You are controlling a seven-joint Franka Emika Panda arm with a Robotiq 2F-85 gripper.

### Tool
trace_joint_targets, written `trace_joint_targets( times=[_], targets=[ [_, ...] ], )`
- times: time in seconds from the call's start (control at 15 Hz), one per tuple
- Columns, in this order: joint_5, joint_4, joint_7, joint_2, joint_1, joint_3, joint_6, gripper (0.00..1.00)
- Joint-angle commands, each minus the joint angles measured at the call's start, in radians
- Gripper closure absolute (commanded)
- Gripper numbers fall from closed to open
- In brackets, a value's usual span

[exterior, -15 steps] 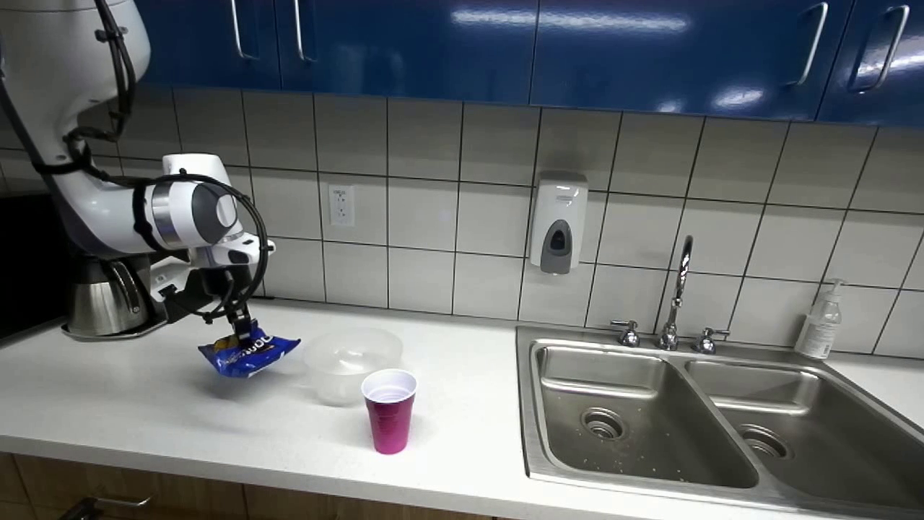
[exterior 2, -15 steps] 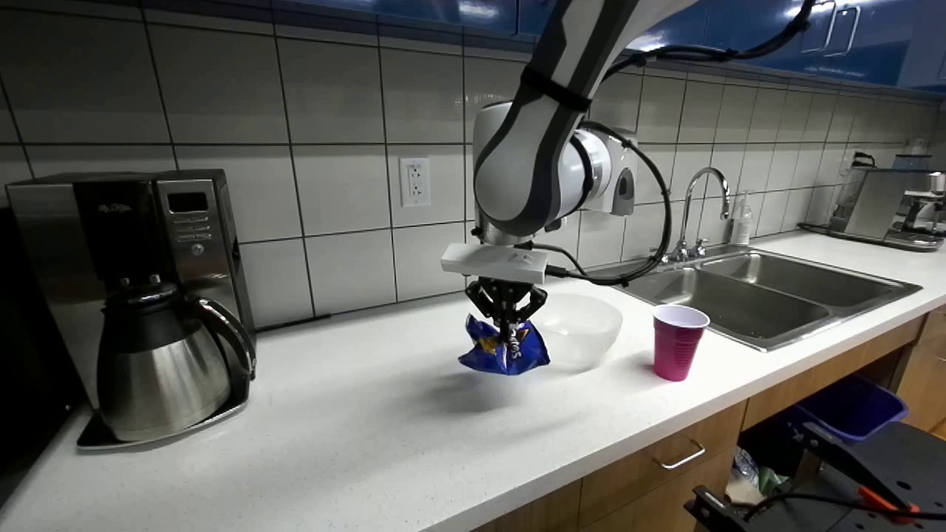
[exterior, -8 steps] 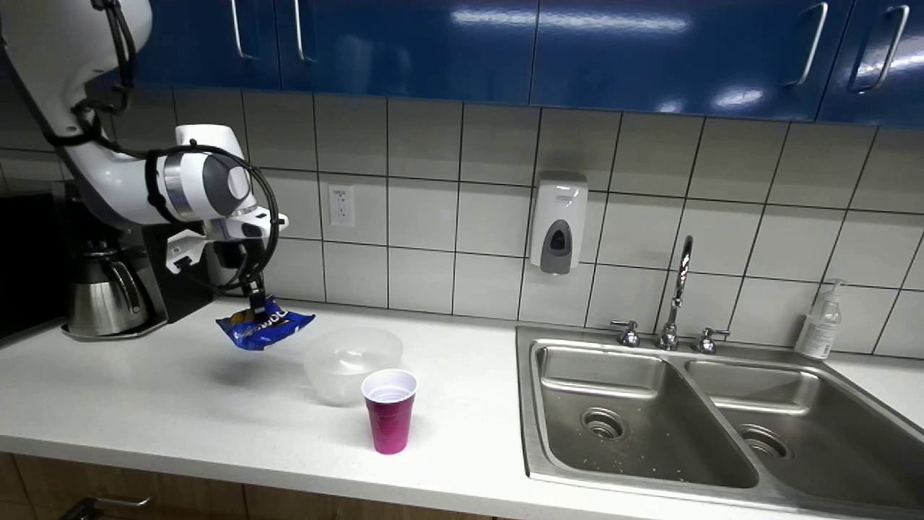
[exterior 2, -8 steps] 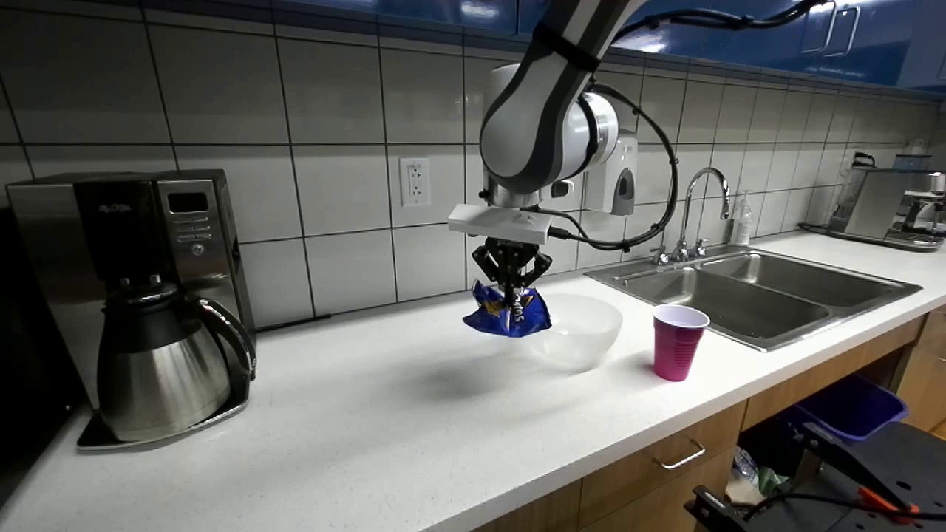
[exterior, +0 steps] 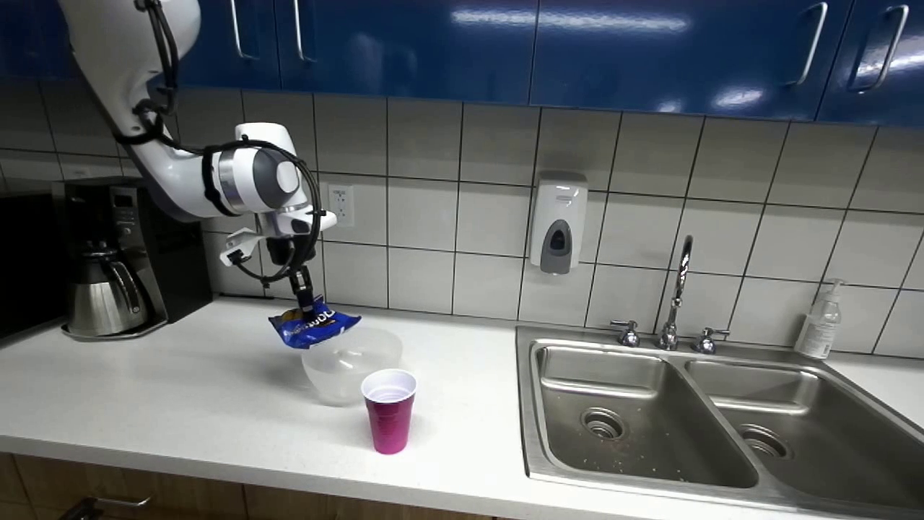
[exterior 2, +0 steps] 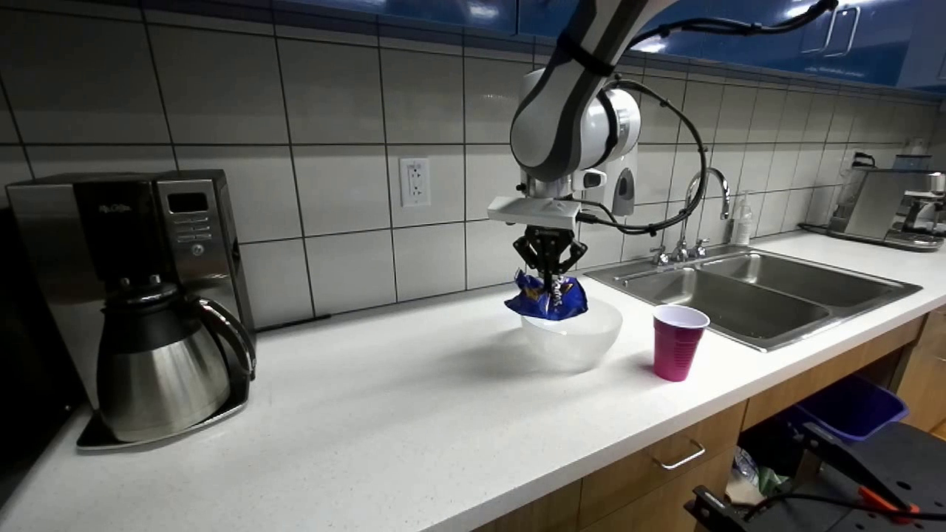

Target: Put the blue packet in the bowl

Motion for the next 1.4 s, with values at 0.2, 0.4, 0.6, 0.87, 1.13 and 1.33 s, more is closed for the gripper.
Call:
trace_joint_targets(
  times=[0.2, 0.4, 0.6, 0.87, 1.13, 1.33],
  targets=[
    [-0.005, 0.119, 0.053, 0.137, -0.027, -0.041, -0.054, 1.0],
    [0.0, 0.178, 0.078, 0.214, -0.025, -0.067, -0.065, 1.0],
    [0.003, 0.212, 0.088, 0.26, -0.02, -0.078, -0.087, 0.74],
    [0.005, 0.168, 0.026, 0.218, -0.025, -0.055, -0.087, 0.51],
    [-0.027, 0.071, -0.036, 0.129, -0.003, -0.039, -0.032, 0.21],
    [-0.066, -0.02, -0.063, 0.039, 0.029, -0.031, -0.005, 0.01]
  ],
)
